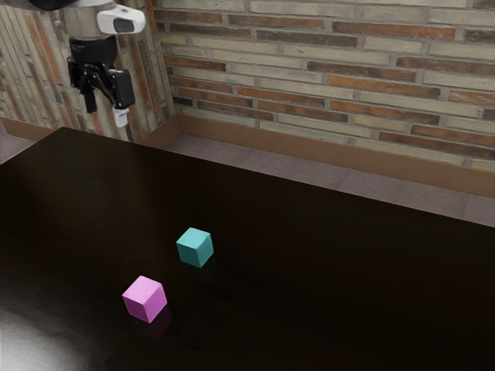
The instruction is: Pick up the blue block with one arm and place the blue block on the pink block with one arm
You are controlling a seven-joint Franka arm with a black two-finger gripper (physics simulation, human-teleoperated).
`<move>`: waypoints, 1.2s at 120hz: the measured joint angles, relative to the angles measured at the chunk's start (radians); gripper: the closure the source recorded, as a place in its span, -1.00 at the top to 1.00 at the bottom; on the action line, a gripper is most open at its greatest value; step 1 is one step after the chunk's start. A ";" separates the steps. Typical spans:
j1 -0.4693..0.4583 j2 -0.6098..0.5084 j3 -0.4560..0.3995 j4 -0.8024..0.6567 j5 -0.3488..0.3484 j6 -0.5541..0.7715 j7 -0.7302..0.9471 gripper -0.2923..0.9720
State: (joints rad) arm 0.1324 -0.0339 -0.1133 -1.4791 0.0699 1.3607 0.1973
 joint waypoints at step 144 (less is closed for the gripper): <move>0.007 0.255 -0.081 -0.602 -0.111 1.028 1.199 0.54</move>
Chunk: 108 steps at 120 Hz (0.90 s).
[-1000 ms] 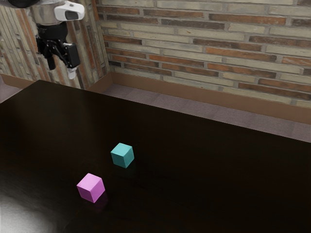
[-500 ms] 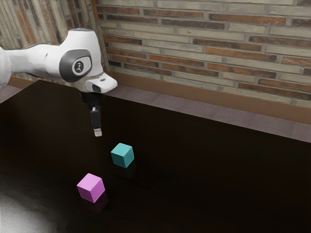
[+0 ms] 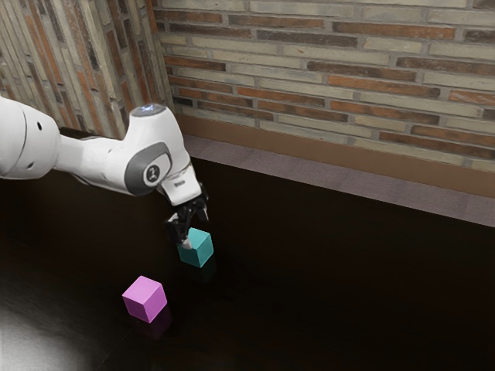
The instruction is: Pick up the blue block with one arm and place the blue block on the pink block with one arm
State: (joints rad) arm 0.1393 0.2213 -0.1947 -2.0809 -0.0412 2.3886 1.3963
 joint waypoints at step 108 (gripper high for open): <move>0.063 0.193 0.003 0.079 -0.002 0.048 0.269 0.54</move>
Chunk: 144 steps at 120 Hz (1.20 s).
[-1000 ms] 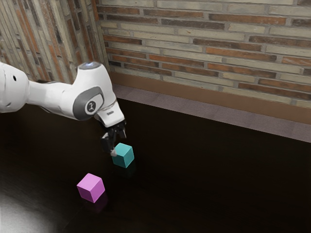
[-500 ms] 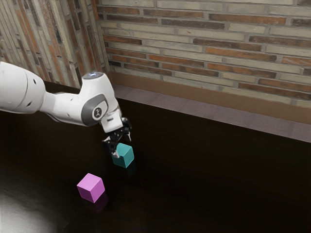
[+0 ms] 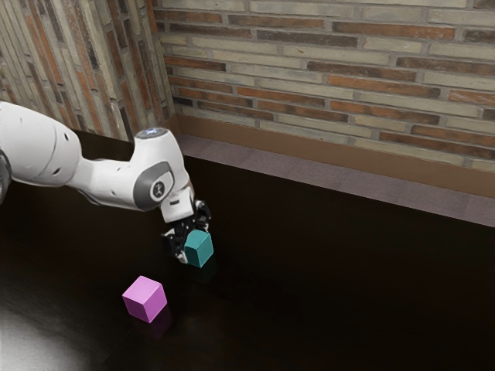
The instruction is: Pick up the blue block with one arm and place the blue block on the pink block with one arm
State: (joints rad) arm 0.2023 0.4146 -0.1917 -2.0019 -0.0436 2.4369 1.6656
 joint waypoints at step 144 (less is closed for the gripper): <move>0.054 -0.625 -0.002 -0.529 -0.156 -0.131 0.075 -0.07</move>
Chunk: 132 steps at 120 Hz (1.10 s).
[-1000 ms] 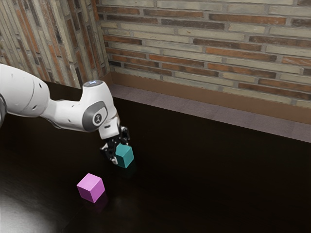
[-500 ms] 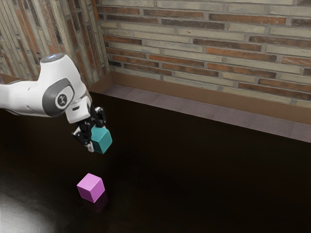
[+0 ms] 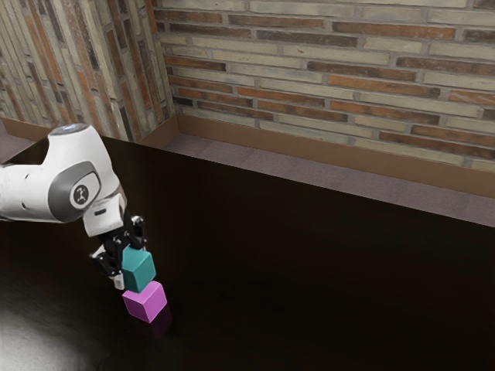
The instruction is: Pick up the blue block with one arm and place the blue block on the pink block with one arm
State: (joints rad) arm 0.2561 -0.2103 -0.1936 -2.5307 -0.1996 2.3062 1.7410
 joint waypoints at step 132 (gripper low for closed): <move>-0.026 -0.018 0.071 0.738 0.076 -0.531 -0.215 0.52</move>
State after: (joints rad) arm 0.2299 -0.2283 -0.1228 -1.7929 -0.1236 1.7749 1.5261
